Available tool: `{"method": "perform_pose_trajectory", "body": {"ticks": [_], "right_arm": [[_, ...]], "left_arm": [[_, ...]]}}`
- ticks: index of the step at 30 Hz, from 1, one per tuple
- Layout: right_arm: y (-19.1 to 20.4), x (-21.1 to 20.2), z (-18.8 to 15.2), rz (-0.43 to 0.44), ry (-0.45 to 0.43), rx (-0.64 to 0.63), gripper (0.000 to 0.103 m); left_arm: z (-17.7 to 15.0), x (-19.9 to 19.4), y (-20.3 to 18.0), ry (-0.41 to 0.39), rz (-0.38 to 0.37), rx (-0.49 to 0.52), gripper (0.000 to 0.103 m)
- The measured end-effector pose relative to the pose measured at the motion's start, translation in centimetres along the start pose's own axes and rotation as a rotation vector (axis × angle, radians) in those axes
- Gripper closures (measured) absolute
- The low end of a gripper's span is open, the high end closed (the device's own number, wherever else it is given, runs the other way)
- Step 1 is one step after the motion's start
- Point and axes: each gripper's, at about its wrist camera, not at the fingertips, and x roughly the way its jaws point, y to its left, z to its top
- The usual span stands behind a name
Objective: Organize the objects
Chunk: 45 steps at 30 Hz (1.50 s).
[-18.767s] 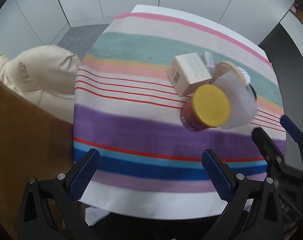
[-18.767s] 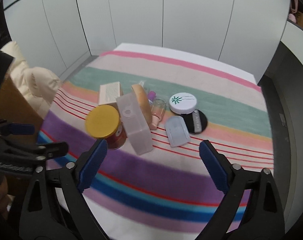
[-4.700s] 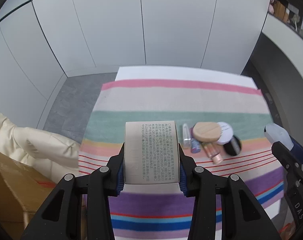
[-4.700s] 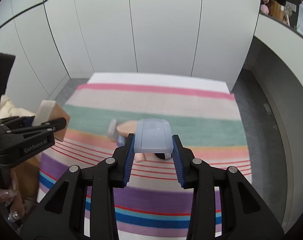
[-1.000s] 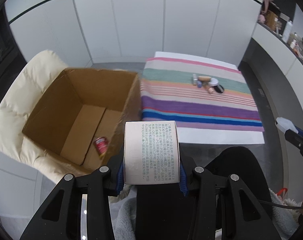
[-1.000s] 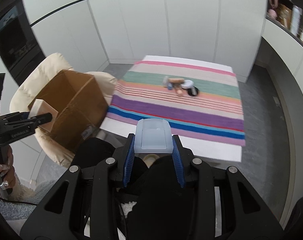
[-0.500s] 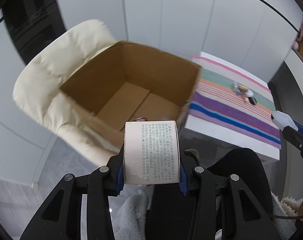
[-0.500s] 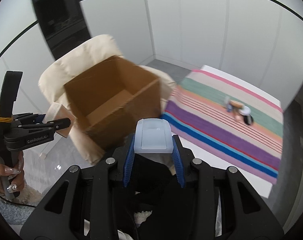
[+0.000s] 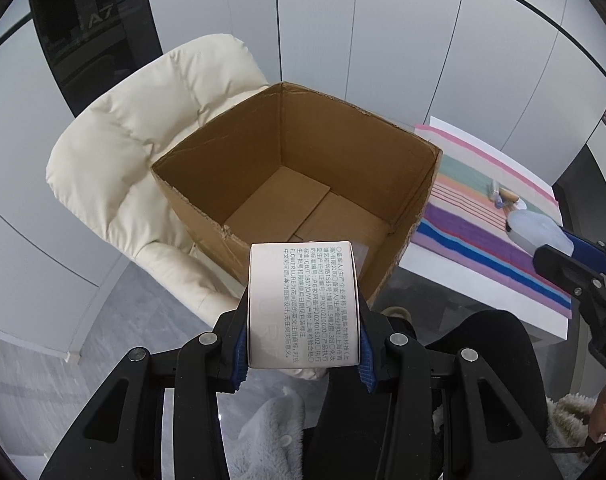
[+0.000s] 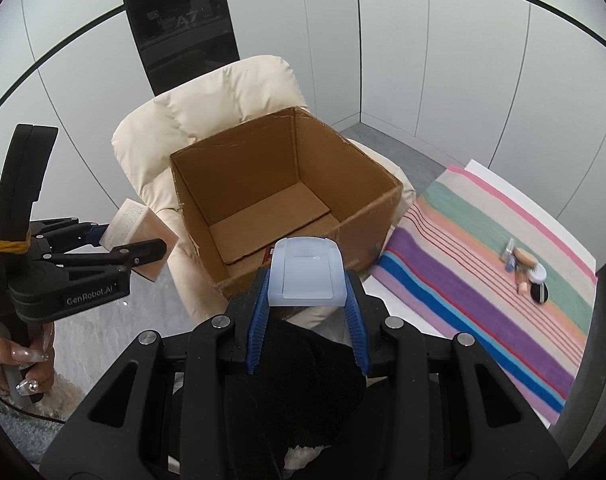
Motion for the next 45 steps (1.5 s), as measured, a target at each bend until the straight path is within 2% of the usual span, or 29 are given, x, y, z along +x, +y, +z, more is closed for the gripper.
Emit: {"method": "perform_pose_trajectory", "body": {"ticks": [10, 18, 20, 21, 22, 23, 24, 25, 26, 28, 31, 36, 45], "right_arm": [[1.4, 4.9, 4.3, -0.001, 0.018, -0.084, 0.066], [2.4, 10.1, 7.5, 0.003, 0.057, -0.113, 0.066], [2.5, 11.3, 8.0, 0.000, 0.064, -0.115, 0.066], [2.6, 11.7, 8.2, -0.004, 0.064, -0.113, 0.065], [2.7, 12.1, 8.4, -0.017, 0.055, -0.111, 0.065], [2.8, 12.4, 8.5, -0.041, 0.036, -0.112, 0.049], [3.0, 12.6, 8.6, -0.069, 0.026, -0.115, 0.022], [3.0, 12.8, 8.7, -0.113, 0.019, -0.116, 0.008], [3.1, 13.0, 8.8, -0.159, 0.007, -0.120, 0.000], [3.3, 13.3, 8.9, -0.169, -0.007, -0.132, 0.000], [3.3, 13.8, 8.9, -0.133, 0.007, -0.123, 0.000], [2.9, 14.1, 8.6, -0.113, 0.026, -0.105, 0.000], [2.4, 13.4, 8.6, -0.123, 0.026, -0.077, 0.000]], "left_arm": [[5.5, 3.4, 2.1, -0.031, 0.053, -0.018, 0.059], [9.1, 7.1, 3.2, -0.015, 0.034, -0.002, 0.059], [9.6, 7.5, 3.4, -0.030, 0.042, 0.001, 0.055], [9.7, 7.7, 3.7, -0.038, 0.043, -0.001, 0.050], [9.8, 7.9, 4.0, -0.037, 0.039, -0.007, 0.032], [9.8, 8.1, 4.4, -0.026, 0.026, -0.018, 0.020], [9.8, 8.3, 4.8, -0.018, 0.028, -0.035, 0.011], [9.7, 8.4, 5.3, -0.017, 0.040, -0.052, 0.009], [9.7, 8.4, 5.8, -0.016, 0.021, -0.065, 0.009], [9.7, 8.4, 6.7, -0.012, -0.020, -0.099, 0.009], [9.8, 8.3, 7.1, -0.006, -0.042, -0.118, 0.009], [9.7, 8.0, 6.4, -0.021, -0.011, -0.083, 0.009], [9.5, 7.4, 6.2, -0.037, -0.007, -0.072, 0.009]]}}
